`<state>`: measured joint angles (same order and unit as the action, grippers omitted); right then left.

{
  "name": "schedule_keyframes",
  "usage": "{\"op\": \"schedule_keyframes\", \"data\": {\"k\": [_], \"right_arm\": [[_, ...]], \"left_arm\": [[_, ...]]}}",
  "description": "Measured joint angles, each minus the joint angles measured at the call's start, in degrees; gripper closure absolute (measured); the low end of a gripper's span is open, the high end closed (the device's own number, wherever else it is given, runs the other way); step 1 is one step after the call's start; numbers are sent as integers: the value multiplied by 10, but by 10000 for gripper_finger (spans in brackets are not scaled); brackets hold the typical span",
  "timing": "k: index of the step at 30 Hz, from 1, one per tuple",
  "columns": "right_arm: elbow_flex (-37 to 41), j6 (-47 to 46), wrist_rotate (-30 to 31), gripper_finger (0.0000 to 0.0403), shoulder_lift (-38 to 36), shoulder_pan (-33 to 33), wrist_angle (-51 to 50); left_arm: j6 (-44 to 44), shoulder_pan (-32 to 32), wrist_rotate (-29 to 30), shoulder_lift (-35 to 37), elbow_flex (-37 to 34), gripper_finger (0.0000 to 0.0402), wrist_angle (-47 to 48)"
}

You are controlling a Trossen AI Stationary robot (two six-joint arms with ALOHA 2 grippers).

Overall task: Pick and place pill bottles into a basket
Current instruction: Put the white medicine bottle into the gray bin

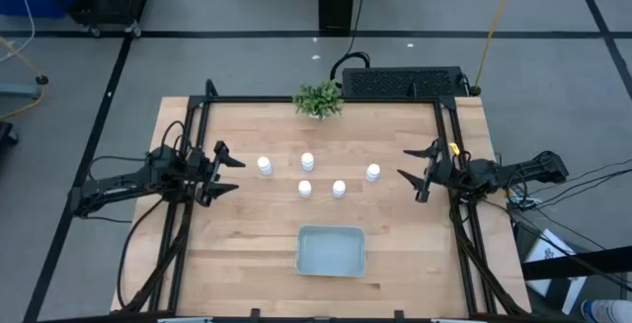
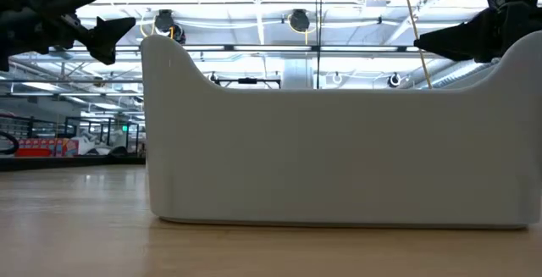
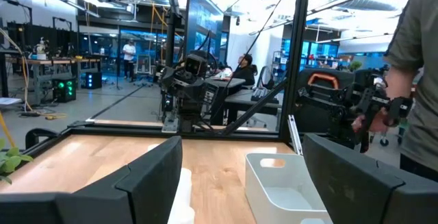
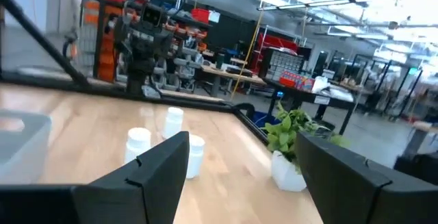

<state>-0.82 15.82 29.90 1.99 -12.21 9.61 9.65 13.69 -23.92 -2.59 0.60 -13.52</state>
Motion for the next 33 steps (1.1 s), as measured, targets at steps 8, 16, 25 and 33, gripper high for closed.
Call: {"op": "schedule_keyframes", "data": {"k": [8,16,25,33], "right_arm": [[0,-556,-59,140,1,-3,153],[0,-675,-43,140,3,-2,355],[-31,-589,-39,140,27,-2,474],[-238,-603,0,140,259,-2,264]], "left_arm": [[84,6,71,0,0,96,-4],[102,7,226,-1,0,96,0],[226,7,313,-10,0,96,-135],[331,3,315,-19,0,96,-376]]}}
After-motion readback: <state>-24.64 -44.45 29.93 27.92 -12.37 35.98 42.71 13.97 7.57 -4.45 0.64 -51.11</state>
